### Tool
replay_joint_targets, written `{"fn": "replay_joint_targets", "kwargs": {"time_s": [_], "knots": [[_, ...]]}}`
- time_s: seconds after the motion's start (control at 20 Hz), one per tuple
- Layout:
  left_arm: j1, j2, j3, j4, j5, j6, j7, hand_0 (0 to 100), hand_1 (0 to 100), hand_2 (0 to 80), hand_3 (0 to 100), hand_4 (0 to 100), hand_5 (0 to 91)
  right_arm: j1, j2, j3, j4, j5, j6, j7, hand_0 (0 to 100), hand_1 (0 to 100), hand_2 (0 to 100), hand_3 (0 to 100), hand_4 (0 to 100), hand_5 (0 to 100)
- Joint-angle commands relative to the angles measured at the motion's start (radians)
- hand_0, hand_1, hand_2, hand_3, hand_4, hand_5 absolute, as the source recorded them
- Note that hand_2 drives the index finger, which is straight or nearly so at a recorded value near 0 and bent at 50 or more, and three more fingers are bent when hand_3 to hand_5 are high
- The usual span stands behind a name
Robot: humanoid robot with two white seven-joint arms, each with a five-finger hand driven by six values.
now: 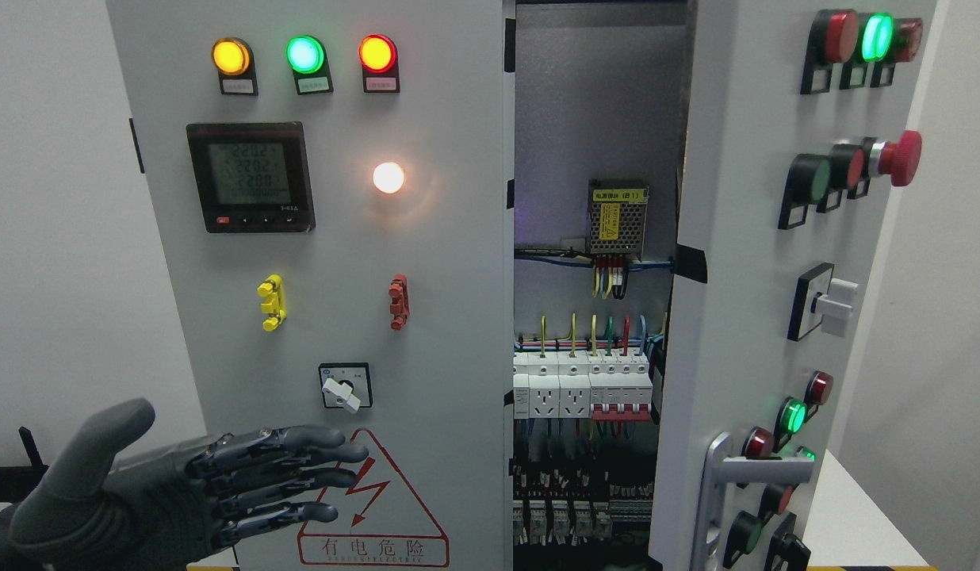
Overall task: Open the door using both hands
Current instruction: 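Raise the left hand toward the gap of the ajar button door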
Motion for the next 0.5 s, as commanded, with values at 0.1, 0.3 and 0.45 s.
{"fn": "replay_joint_targets", "kwargs": {"time_s": [0.1, 0.3, 0.45], "knots": [[-0.447, -0.027, -0.649, 0.09, 0.097, -0.03, 0.021, 0, 0, 0.0, 0, 3, 0.0, 0.0, 0.0, 0.0, 0.0, 0.0, 0.0, 0.0, 0, 0, 0, 0, 0, 0], [-0.595, -0.093, -0.813, 0.161, 0.133, -0.03, 0.023, 0, 0, 0.0, 0, 3, 0.0, 0.0, 0.0, 0.0, 0.0, 0.0, 0.0, 0.001, 0, 0, 0, 0, 0, 0], [-0.63, -0.141, -0.861, 0.199, 0.145, -0.03, 0.027, 0, 0, 0.0, 0, 3, 0.0, 0.0, 0.0, 0.0, 0.0, 0.0, 0.0, 0.0, 0, 0, 0, 0, 0, 0]]}}
